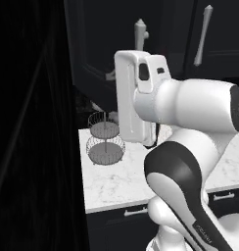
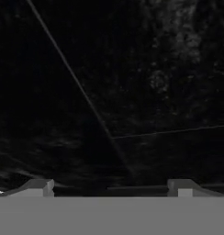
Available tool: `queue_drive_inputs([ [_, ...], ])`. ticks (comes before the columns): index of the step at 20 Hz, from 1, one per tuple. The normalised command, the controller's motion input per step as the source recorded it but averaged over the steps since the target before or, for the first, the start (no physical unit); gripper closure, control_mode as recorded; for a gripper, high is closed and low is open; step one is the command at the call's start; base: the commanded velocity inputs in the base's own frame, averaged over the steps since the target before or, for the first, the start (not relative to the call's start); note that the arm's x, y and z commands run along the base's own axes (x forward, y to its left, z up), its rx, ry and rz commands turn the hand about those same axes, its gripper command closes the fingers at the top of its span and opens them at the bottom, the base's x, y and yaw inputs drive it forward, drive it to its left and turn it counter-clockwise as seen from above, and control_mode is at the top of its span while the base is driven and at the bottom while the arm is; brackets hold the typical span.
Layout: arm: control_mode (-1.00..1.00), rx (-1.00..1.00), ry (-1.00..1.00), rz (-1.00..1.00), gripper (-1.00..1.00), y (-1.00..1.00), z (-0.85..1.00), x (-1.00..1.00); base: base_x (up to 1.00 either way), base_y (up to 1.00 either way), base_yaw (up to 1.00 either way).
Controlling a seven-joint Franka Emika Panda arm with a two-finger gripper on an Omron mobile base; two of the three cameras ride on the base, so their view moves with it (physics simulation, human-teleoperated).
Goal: Pick the jam and place it on the digital scale for weighing, and close the cabinet.
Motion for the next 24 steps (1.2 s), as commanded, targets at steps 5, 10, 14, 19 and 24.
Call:
queue_drive_inputs([
  [5,-1.0,0.16,0.0,-0.12,-1.0,-0.79,-0.09,1.0,0.0,0.0,0.0],
  [10,-1.0,0.14,0.0,-0.18,-1.0,-0.75,-0.12,1.0,0.0,0.0,0.0],
  [14,-1.0,0.15,0.0,-0.18,-1.0,-0.81,-0.18,1.0,0.0,0.0,0.0],
  [19,-1.0,0.13,0.0,-0.21,-1.0,-0.7,-0.1,1.0,0.0,0.0,0.0],
  [24,-1.0,0.09,0.0,-0.21,-1.0,-0.43,-0.02,1.0,0.0,0.0,0.0],
])
